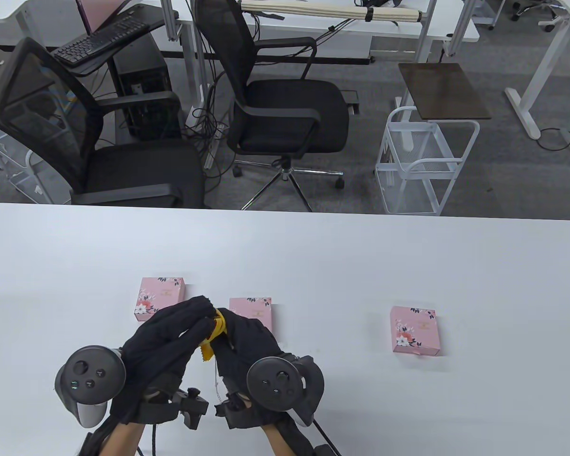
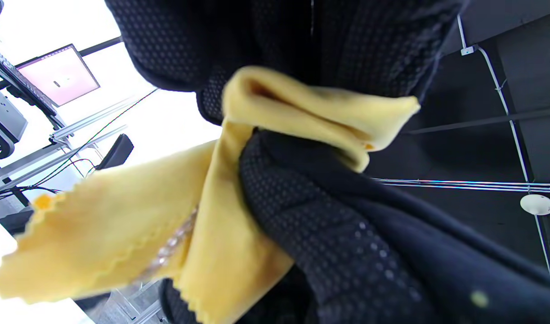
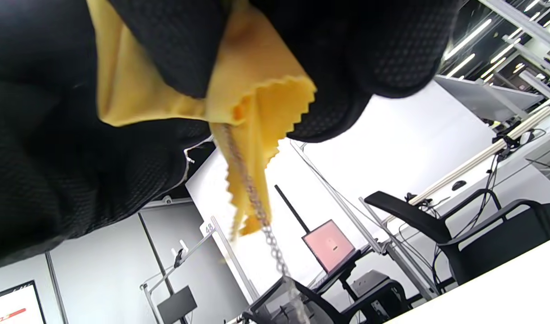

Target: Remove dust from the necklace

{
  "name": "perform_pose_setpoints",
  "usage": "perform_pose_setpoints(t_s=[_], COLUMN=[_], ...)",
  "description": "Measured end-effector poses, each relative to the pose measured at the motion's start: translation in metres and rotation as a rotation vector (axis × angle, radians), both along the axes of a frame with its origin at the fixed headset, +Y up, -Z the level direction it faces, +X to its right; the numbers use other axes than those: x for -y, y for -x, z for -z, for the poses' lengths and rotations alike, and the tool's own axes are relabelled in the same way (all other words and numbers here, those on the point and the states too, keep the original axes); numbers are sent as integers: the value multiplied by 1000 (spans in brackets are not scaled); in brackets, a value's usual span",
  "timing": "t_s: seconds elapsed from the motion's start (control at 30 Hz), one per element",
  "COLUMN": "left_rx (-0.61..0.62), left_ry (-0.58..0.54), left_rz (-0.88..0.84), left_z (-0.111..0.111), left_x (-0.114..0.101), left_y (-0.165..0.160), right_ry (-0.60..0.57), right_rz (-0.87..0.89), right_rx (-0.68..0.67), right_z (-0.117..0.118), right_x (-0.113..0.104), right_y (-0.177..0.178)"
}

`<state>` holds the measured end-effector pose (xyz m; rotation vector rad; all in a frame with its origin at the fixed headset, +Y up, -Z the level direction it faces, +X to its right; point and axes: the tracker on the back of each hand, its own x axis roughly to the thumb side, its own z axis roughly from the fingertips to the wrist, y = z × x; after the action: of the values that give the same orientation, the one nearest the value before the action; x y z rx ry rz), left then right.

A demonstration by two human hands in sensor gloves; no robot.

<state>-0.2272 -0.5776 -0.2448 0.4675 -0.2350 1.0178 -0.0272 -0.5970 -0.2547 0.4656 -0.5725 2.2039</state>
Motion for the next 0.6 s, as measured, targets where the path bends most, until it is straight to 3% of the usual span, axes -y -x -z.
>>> perform_pose_setpoints(t_s=[0.6], left_rx=[15], left_ry=[-10], left_rz=[-16], left_z=[1], left_x=[-1], left_y=[2], right_ry=[69], right_rz=[-31], right_rx=[-58], right_z=[7], right_x=[9], right_y=[6])
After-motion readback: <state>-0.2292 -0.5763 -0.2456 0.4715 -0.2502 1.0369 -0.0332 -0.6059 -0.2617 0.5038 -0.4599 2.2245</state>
